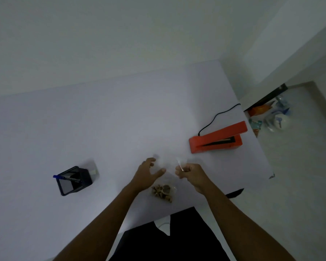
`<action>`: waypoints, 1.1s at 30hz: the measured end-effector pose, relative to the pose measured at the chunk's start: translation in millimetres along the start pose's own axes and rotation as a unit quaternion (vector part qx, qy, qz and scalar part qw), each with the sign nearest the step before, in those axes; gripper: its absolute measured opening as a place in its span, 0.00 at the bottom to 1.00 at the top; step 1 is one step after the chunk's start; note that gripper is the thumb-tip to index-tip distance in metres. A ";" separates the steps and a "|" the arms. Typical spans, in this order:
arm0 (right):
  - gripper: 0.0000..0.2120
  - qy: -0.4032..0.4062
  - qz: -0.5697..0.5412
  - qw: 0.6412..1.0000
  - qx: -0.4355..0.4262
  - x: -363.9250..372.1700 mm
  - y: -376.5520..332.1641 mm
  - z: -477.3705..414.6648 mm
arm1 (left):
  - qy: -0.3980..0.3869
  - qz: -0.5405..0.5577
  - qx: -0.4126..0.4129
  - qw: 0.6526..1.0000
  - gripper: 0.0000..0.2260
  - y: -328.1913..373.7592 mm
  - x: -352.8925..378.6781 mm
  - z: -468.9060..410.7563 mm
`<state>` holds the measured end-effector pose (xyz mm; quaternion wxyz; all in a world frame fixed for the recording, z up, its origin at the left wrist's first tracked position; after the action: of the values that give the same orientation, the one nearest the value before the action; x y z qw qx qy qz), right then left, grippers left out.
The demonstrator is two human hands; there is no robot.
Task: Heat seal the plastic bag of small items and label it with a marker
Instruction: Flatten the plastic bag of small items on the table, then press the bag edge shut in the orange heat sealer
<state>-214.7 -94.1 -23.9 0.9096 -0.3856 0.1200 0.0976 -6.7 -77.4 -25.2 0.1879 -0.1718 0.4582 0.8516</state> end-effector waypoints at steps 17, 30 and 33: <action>0.13 -0.026 0.030 0.999 -0.015 -204.5 -1.1 -77.8 | -0.019 0.177 -0.090 0.980 0.14 138.5 180.0 -13.7; 0.08 -0.029 -0.057 0.998 0.020 -215.4 0.4 -87.0 | 0.054 0.248 -0.188 0.949 0.09 140.7 199.7 -25.0; 0.09 -0.016 -0.064 0.997 0.027 -216.2 2.4 -92.1 | 0.058 0.267 -0.197 0.942 0.10 137.4 203.3 -27.5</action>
<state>-434.4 -177.6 -24.2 0.9260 -0.3658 0.0833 0.0419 -245.9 -137.6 -35.6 -0.1109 -0.1260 0.3203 0.9323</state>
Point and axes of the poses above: each hand's wrist, its own z-axis away from the middle knuckle, its own x-axis out of the palm, y = z × x, the point moved 7 cm from there along -z, towards the middle knuckle, and after that the axes turned 13 degrees about y, right-handed, at the moved point
